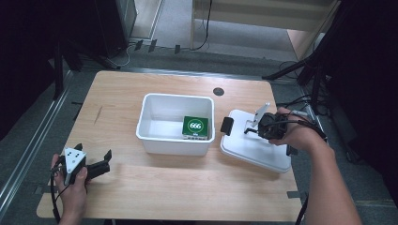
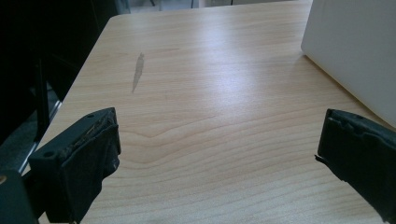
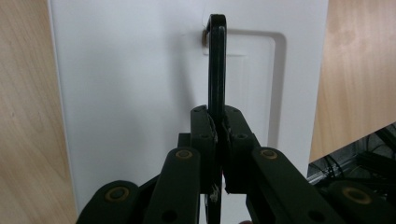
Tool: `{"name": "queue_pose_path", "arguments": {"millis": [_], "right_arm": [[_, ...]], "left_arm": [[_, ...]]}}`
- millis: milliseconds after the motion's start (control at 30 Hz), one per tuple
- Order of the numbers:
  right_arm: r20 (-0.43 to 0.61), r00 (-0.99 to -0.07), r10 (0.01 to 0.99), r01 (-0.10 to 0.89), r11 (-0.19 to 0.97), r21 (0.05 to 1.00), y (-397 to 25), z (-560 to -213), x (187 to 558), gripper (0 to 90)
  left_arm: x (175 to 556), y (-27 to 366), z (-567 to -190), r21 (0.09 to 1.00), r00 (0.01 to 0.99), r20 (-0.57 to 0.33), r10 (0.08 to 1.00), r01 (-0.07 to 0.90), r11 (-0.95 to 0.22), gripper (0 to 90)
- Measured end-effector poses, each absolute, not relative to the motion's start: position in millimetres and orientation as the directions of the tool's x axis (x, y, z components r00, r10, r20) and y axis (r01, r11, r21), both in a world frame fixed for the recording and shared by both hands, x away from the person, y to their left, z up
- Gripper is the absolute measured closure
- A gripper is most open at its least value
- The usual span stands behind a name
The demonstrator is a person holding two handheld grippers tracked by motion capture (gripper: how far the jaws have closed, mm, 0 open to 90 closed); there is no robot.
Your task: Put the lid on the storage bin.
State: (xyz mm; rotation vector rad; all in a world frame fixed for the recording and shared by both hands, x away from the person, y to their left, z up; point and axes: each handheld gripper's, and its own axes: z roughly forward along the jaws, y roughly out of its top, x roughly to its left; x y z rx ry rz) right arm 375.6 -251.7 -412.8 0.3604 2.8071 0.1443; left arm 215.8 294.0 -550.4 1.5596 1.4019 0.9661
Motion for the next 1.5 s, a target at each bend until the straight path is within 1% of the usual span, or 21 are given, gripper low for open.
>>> {"name": "queue_pose_path", "arguments": {"millis": [400, 867, 1067, 1500], "right_arm": [[-0.304, -0.924, 0.231, 0.197, 0.97, 0.14, -250.2, -364.1, 372.9, 85.3], [-0.323, -0.925, 0.201, 0.168, 0.978, 0.127, -238.3, -327.6, 374.2, 85.3], [-0.334, -0.927, 0.17, 0.134, 0.983, 0.129, -219.4, -313.3, 376.3, 85.3], [-0.332, -0.935, 0.124, 0.081, 0.987, 0.141, -178.4, -301.1, 382.6, 85.4]], "left_arm": [[215.9, 294.1, -550.4, 0.925, 0.094, 0.022, 0.995, 0.377, -0.056, 0.0], [216.1, 294.2, -550.4, 0.924, 0.096, 0.023, 0.995, 0.377, -0.058, 0.0], [216.2, 294.2, -550.4, 0.924, 0.098, 0.022, 0.995, 0.377, -0.058, 0.0], [216.4, 294.8, -550.3, 0.923, 0.102, 0.015, 0.995, 0.381, -0.053, 0.0]]}}
